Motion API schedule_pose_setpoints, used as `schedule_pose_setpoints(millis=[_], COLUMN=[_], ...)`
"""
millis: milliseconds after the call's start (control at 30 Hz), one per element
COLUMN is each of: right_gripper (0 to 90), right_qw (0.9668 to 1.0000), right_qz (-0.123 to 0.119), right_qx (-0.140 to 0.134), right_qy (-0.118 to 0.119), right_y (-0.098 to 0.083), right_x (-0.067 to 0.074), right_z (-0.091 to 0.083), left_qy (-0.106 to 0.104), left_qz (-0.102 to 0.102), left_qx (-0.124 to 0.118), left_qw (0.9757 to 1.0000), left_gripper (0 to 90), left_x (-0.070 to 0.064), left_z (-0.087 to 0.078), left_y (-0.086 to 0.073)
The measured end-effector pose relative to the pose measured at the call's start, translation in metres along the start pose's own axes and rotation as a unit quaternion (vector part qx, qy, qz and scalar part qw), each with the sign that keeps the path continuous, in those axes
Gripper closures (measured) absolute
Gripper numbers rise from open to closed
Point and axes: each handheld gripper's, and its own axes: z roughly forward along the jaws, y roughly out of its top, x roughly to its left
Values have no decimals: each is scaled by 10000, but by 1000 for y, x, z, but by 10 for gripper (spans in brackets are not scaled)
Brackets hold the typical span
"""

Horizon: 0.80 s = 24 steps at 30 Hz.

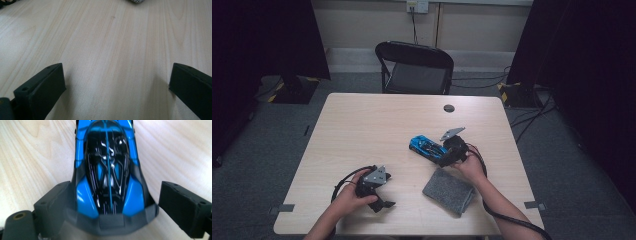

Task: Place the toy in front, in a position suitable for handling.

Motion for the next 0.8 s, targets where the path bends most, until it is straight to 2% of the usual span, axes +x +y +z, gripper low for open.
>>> schedule_pose_setpoints(millis=[100, 233, 300, 400, 467, 533, 633, 767, 800], right_gripper=[122, 118, 127, 138, 159, 231, 236, 237, 237], right_qw=[9999, 9999, 9997, 9995, 9990, 9982, 9978, 9977, 9977], right_qz=[15, -7, 55, -9, -13, -119, -112, -115, -115], right_qx=[-69, -123, -218, -318, -436, -554, -628, -630, -632], right_qy=[87, 65, 73, 86, 90, 194, 206, 212, 212], right_y=[-6, -12, -14, -18, -20, -22, -24, -24, -24], right_x=[-1, 0, -1, -1, -1, -1, -1, -1, -1], right_z=[0, 4, 4, 3, 3, 2, 2, 2, 2], left_qy=[1, 0, 0, 17, 43, 118, 129, 141, 84], left_qz=[-1, -1, 0, -20, -45, -130, -141, -229, -190], left_qx=[-1, -2, -4, -7, -5, 5, -12, 218, 231], left_qw=[10000, 10000, 10000, 10000, 10000, 9998, 9998, 9994, 9995], left_gripper=[0, 0, 0, 0, 0, 0, 0, 4, 35], left_x=[0, 0, 0, 0, -1, -2, -2, -4, -4], left_z=[0, 0, 0, 0, 0, 0, 0, 1, 1], left_y=[0, 0, 0, 0, 0, 0, 0, 8, 11])
